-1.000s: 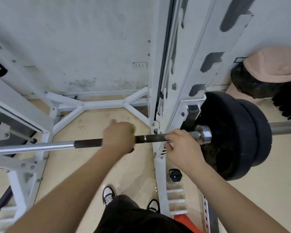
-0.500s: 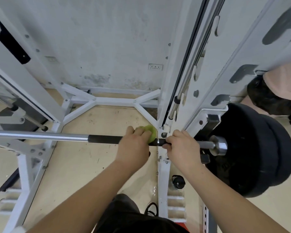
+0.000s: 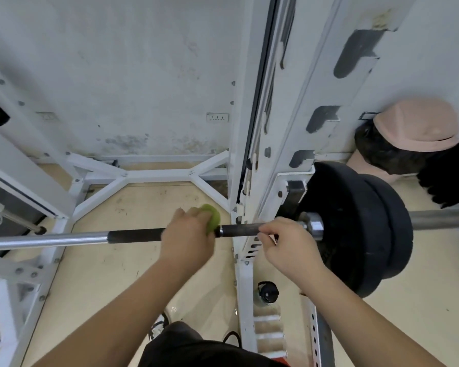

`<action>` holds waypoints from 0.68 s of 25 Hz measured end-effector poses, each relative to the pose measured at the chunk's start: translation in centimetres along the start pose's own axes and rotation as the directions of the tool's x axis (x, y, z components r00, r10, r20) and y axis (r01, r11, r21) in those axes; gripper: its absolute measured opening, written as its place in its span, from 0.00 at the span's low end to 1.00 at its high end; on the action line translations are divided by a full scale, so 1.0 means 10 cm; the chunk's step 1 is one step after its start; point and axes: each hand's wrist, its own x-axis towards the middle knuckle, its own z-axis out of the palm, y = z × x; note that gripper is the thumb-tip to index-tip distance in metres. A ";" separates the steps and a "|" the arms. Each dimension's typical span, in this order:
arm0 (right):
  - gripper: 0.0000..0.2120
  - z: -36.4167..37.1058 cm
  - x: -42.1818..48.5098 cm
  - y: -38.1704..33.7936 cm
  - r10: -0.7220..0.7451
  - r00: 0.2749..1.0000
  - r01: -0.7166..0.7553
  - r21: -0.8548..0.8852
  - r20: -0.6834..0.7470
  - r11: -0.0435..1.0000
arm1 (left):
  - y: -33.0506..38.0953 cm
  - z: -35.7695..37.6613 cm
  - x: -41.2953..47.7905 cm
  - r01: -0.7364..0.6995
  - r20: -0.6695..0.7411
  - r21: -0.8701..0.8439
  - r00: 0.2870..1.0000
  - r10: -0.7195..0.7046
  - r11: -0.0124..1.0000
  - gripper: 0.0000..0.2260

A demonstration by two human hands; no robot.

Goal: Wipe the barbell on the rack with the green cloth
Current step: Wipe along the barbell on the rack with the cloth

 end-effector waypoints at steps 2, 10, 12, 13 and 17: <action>0.04 -0.08 -0.15 0.16 0.048 0.994 -0.057 -0.085 -0.099 0.995 | 0.29 0.11 -0.11 -0.170 0.070 -0.033 0.983 0.171 0.985 0.11; 0.16 -0.15 -0.31 0.50 0.295 0.954 -0.298 0.051 0.057 0.953 | 0.25 0.07 0.14 -0.381 0.306 -0.038 0.876 0.374 0.924 0.21; 0.15 -0.15 -0.29 0.53 0.312 0.947 -0.318 0.098 0.074 0.943 | 0.34 0.00 0.13 -0.437 0.204 -0.077 0.873 0.443 0.896 0.19; 0.15 -0.16 -0.30 0.55 0.337 0.939 -0.344 0.145 0.068 0.928 | 0.47 -0.01 0.13 -0.478 0.139 -0.110 0.861 0.490 0.871 0.20; 0.20 -0.22 -0.41 0.50 0.509 0.861 -0.440 0.504 0.000 0.744 | 1.29 0.24 0.16 -0.700 0.122 -0.078 0.700 0.703 0.710 0.17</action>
